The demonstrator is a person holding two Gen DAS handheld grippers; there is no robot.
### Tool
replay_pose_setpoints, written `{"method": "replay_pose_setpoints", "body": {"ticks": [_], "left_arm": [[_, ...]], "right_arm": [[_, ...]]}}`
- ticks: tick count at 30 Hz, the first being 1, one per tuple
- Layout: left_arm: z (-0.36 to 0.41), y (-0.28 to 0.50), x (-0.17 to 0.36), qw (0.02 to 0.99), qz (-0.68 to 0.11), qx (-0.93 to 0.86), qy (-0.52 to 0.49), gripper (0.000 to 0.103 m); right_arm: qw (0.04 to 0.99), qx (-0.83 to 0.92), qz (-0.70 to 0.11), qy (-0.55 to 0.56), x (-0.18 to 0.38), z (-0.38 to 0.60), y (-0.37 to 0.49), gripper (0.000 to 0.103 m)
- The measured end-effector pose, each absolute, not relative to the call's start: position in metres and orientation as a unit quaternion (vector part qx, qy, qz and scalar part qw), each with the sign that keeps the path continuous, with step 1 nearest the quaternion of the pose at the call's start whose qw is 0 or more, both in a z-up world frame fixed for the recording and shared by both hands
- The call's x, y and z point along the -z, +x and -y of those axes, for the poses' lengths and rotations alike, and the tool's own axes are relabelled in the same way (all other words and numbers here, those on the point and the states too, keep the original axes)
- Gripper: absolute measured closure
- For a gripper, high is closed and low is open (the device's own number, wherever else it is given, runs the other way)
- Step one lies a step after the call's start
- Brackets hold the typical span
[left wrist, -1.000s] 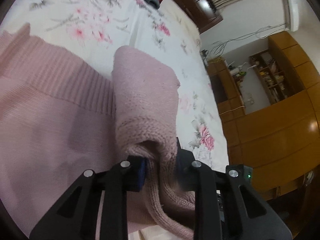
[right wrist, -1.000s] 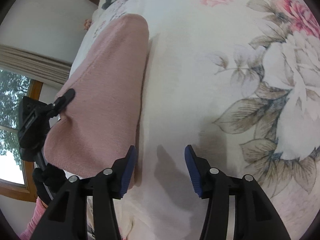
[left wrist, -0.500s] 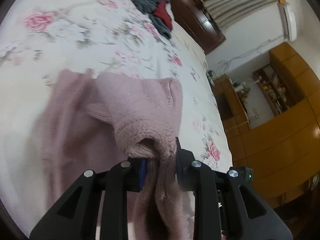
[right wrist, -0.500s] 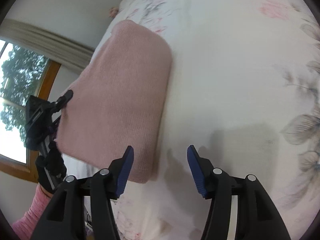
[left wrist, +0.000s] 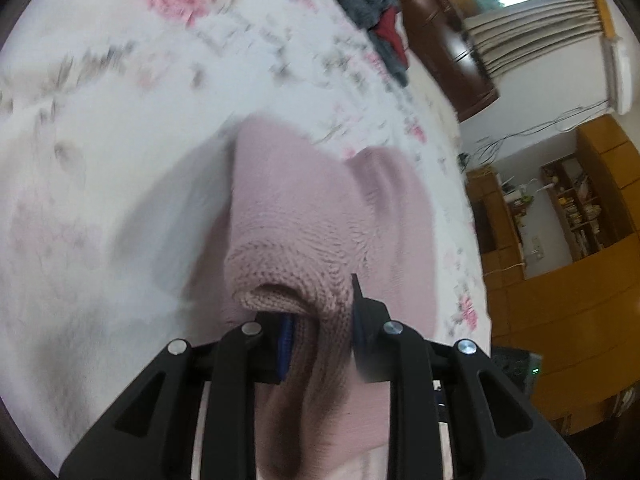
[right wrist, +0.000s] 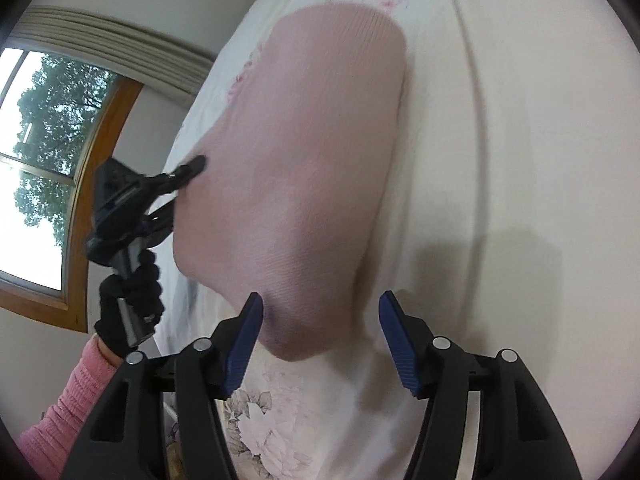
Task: Fold small clothes
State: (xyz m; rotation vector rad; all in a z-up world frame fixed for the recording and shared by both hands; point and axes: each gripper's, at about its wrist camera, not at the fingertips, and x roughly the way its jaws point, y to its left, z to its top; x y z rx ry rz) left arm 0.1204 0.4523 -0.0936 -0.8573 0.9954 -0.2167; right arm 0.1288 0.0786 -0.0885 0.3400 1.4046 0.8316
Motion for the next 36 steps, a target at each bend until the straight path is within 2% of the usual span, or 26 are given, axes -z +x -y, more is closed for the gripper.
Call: {"method": "replay_pose_setpoints", "body": {"ticks": [2,4,7,9,12,14,17,20,22,27,30,35,36], "left_arm": [[-0.451,0.121,0.106,0.781,-0.471,0.099,-0.398,0.078],[-0.451,0.121,0.113,0.775,-0.473,0.101,-0.407,0.075],[-0.452,0.118,0.111,0.770,-0.475,0.107,-0.412,0.072],[-0.450,0.113,0.106,0.770,-0.482,0.109,-0.403,0.061],[-0.446,0.096,0.094,0.779,-0.487,0.105,-0.381,0.045],[-0.441,0.082,0.086,0.782,-0.492,0.106,-0.368,0.045],[-0.430,0.061,0.076,0.786,-0.490,0.121,-0.357,0.044],[-0.414,0.047,0.072,0.794,-0.498,0.123,-0.325,0.044],[-0.407,0.044,0.073,0.800,-0.506,0.122,-0.299,0.045],[-0.401,0.054,0.083,0.812,-0.530,0.092,-0.228,0.055],[-0.403,0.060,0.096,0.803,-0.548,0.083,-0.221,0.055],[-0.419,0.057,0.093,0.789,-0.544,0.099,-0.266,0.053],[-0.423,0.055,0.089,0.789,-0.541,0.102,-0.273,0.046]], "right_arm": [[0.665,-0.367,-0.635,0.142,0.094,-0.089,0.125,0.050],[0.663,-0.359,-0.644,0.128,0.100,-0.098,0.127,0.065],[0.668,-0.351,-0.646,0.117,0.104,-0.096,0.127,0.074],[0.670,-0.350,-0.644,0.118,0.104,-0.091,0.127,0.076],[0.667,-0.347,-0.646,0.129,0.105,-0.088,0.132,0.076],[0.666,-0.349,-0.646,0.128,0.103,-0.090,0.134,0.075],[0.671,-0.352,-0.642,0.120,0.097,-0.094,0.132,0.066],[0.673,-0.353,-0.639,0.120,0.095,-0.094,0.131,0.066],[0.670,-0.352,-0.641,0.125,0.097,-0.095,0.129,0.070],[0.671,-0.353,-0.639,0.129,0.101,-0.098,0.126,0.073],[0.676,-0.347,-0.641,0.111,0.102,-0.099,0.124,0.074],[0.675,-0.346,-0.646,0.091,0.101,-0.104,0.125,0.071],[0.675,-0.346,-0.645,0.088,0.099,-0.104,0.125,0.066]]}}
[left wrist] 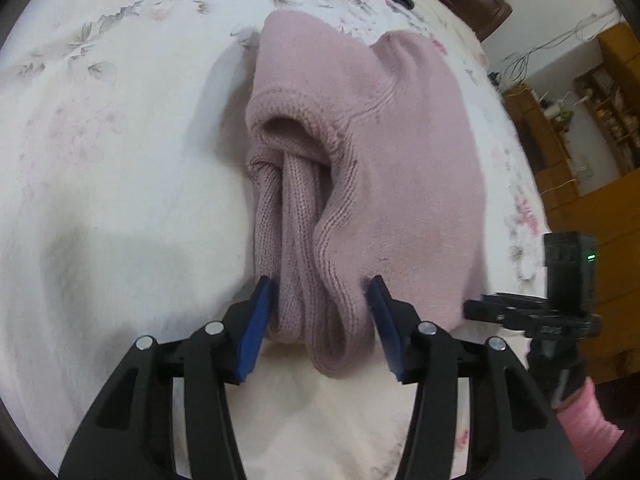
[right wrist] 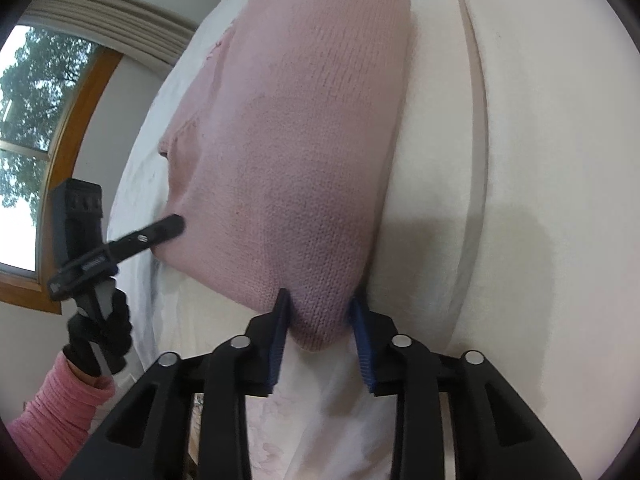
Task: Fold small clothes
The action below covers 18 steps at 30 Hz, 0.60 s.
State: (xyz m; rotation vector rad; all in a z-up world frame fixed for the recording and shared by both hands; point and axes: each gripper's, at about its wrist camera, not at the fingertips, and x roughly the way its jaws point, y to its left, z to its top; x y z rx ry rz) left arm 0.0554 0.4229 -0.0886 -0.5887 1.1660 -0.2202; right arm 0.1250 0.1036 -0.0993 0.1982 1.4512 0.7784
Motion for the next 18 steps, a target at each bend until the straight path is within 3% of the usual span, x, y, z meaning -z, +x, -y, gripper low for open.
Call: {"method": "replay_pose_setpoints", "body": {"ticks": [2,6,10,15,16,17,18], "left_arm": [[-0.435,0.051,0.077,0.793,-0.534,0.094,-0.278,0.035],[-0.464,0.063,0.051,0.815,-0.505,0.067,-0.276,0.034],[-0.474,0.112,0.034,0.834,-0.482,0.044,-0.265,0.030],[-0.472,0.178,0.058,0.811,-0.502,0.051,-0.297,0.029],[-0.472,0.183,0.064,0.804,-0.509,0.049,-0.302,0.030],[-0.469,0.188,0.071,0.798,-0.517,0.047,-0.307,0.037],[-0.463,0.192,0.077,0.793,-0.523,0.053,-0.308,0.056]], "right_arm": [[0.678,-0.354,-0.638,0.089,0.093,-0.093,0.124,0.064],[0.693,-0.349,-0.625,0.079,0.083,-0.080,0.125,0.056],[0.697,-0.343,-0.622,0.093,0.083,-0.073,0.131,0.056],[0.697,-0.341,-0.623,0.099,0.088,-0.072,0.132,0.056],[0.696,-0.341,-0.624,0.101,0.091,-0.071,0.131,0.056],[0.694,-0.341,-0.625,0.104,0.093,-0.067,0.131,0.055],[0.693,-0.341,-0.626,0.109,0.095,-0.067,0.132,0.055]]}}
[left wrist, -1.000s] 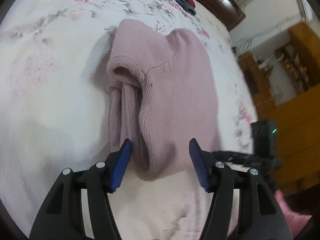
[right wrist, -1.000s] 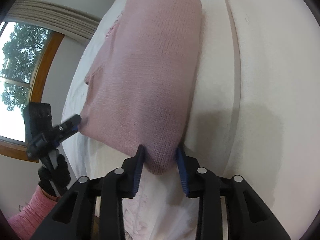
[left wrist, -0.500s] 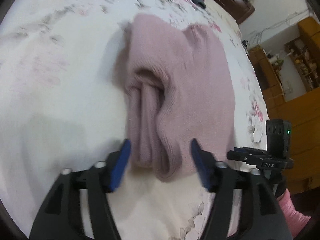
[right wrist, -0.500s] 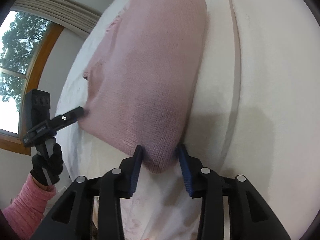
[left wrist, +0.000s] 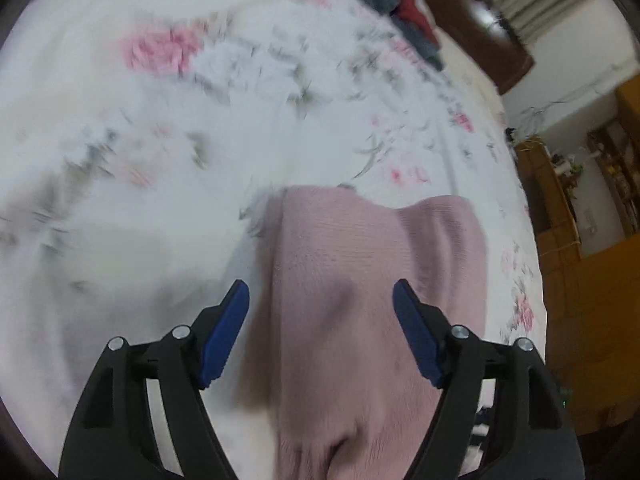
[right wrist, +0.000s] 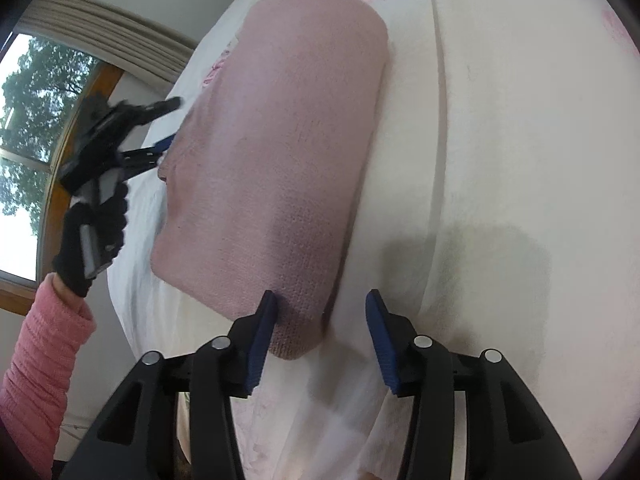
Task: Fold small clothes
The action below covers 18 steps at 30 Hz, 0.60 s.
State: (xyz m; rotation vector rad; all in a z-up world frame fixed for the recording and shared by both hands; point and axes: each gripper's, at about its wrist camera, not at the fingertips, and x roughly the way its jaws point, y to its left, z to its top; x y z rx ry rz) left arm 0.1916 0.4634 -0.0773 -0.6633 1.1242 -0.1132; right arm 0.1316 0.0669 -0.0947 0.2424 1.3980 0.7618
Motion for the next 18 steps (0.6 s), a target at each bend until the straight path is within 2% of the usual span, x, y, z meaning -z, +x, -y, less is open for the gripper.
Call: {"method": "replay_pose_setpoints", "body": {"ticks": [2,3,6,8,10,13,16,17,18], "left_arm": [[-0.455,0.191,0.076,0.800,-0.518,0.052,-0.297,0.064],[-0.451,0.188,0.071,0.812,-0.507,0.050,-0.283,0.075],[-0.448,0.162,0.039,0.860,-0.432,0.059,-0.267,0.091],[-0.455,0.157,0.041,0.858,-0.428,0.052,-0.280,0.091],[-0.462,0.159,0.061,0.839,-0.466,0.025,-0.279,0.091],[-0.473,0.160,0.084,0.810,-0.492,0.025,-0.318,0.084],[-0.479,0.154,0.081,0.806,-0.485,0.041,-0.336,0.069],[-0.480,0.151,0.078,0.807,-0.484,0.049,-0.335,0.056],[-0.480,0.144,0.074,0.806,-0.484,0.058,-0.335,0.037]], "right_arm": [[0.691,-0.343,-0.626,0.114,0.097,-0.062,0.131,0.055],[0.691,-0.344,-0.625,0.114,0.098,-0.061,0.131,0.055],[0.692,-0.346,-0.624,0.113,0.100,-0.055,0.131,0.054],[0.691,-0.347,-0.624,0.114,0.100,-0.054,0.132,0.054],[0.692,-0.346,-0.624,0.111,0.099,-0.054,0.131,0.054],[0.694,-0.346,-0.623,0.104,0.096,-0.059,0.133,0.054],[0.698,-0.345,-0.622,0.091,0.091,-0.062,0.133,0.054],[0.700,-0.344,-0.619,0.089,0.088,-0.063,0.134,0.054],[0.702,-0.344,-0.617,0.090,0.085,-0.066,0.135,0.054]]}}
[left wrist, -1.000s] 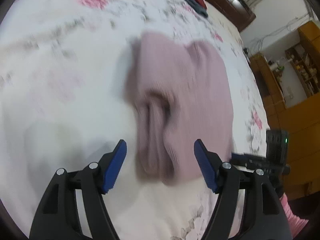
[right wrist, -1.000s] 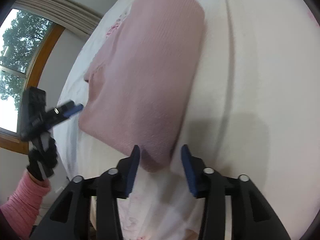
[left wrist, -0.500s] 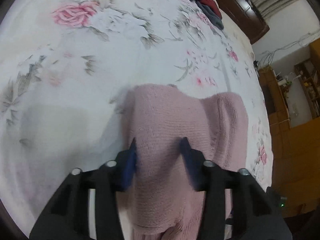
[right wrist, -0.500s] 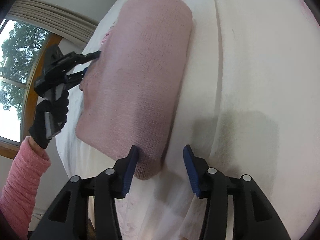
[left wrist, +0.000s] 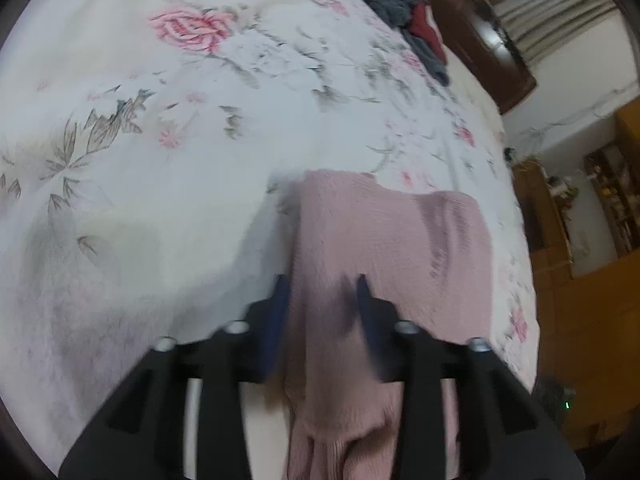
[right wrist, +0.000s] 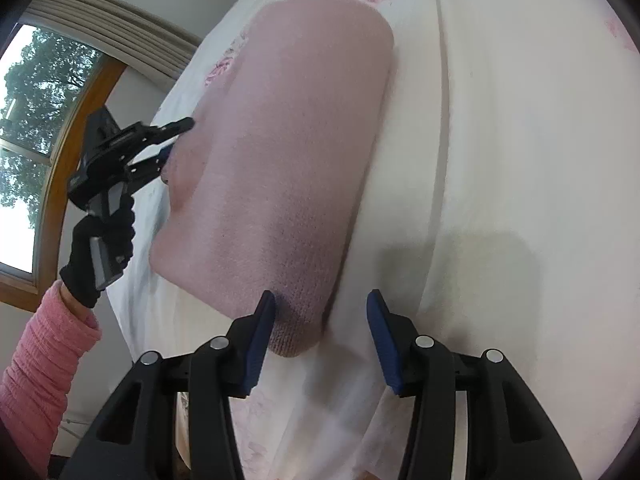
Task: Fold small clothes
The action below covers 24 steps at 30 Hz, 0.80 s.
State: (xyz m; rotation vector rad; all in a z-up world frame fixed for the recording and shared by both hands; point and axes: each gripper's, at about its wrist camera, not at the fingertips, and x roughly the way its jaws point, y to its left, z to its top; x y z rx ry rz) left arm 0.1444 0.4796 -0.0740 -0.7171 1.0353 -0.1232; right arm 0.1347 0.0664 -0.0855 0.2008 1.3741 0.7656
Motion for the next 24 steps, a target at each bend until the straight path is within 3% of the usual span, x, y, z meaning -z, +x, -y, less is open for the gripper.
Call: {"method": "replay_pose_setpoints", "body": {"ticks": [2,11,24], "left_arm": [[-0.479,0.136,0.073,0.799,-0.487,0.077,-0.343,0.015],[-0.477,0.136,0.098,0.770,-0.522,0.099,-0.352,0.014],[-0.418,0.179,0.125,0.742,-0.542,0.209,-0.335,0.010]], "right_arm": [[0.706,-0.345,-0.611,0.100,0.080,-0.063,0.139,0.052],[0.702,-0.352,-0.599,0.157,0.073,-0.065,0.169,0.041],[0.672,-0.366,-0.609,0.209,0.110,-0.090,0.210,0.030]]}}
